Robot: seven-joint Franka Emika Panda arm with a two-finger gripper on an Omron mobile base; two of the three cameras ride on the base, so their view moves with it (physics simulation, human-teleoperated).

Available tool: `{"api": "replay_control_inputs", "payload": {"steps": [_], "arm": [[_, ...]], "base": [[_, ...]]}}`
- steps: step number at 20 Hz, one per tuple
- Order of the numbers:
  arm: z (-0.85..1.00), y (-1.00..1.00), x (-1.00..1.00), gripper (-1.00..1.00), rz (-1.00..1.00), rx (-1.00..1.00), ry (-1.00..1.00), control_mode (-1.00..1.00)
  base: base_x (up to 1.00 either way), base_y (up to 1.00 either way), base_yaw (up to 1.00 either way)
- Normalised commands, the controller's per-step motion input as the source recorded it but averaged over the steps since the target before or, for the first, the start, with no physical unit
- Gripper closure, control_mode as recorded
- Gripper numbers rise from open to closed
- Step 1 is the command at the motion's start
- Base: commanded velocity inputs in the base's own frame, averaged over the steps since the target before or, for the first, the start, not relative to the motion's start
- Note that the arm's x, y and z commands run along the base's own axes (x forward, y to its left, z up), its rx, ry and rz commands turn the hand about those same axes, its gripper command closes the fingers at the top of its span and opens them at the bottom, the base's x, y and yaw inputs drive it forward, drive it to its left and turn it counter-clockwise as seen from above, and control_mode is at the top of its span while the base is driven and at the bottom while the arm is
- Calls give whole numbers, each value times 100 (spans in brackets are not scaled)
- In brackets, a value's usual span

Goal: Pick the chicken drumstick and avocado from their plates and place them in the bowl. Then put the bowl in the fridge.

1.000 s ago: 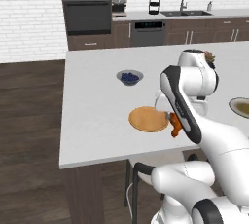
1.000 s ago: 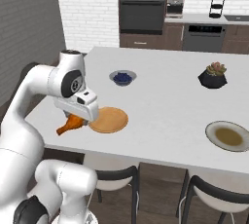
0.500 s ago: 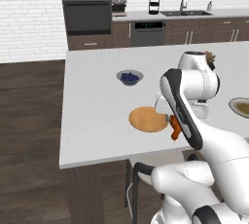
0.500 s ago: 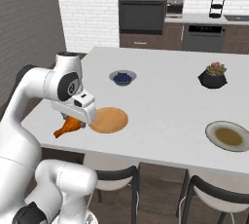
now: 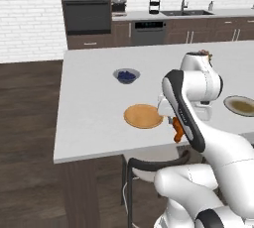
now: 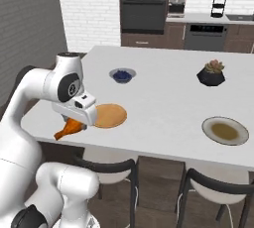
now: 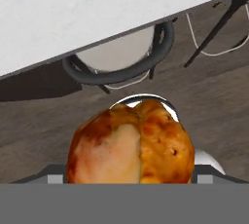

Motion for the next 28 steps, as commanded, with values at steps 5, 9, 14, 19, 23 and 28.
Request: {"api": "replay_control_inputs", "payload": {"steps": [5, 9, 14, 19, 23, 28], "arm": [[0, 0, 0, 100, 0, 0, 0, 100], [0, 0, 0, 100, 0, 0, 0, 100], [0, 0, 0, 100, 0, 0, 0, 100], [0, 0, 0, 100, 0, 0, 0, 100], [0, 0, 0, 100, 0, 0, 0, 100], [0, 0, 0, 100, 0, 0, 0, 100]], "base": [[-53, -97, 1], [-33, -100, 3], [-1, -100, 5], [8, -100, 7], [23, -99, 3], [31, -67, 2]]}}
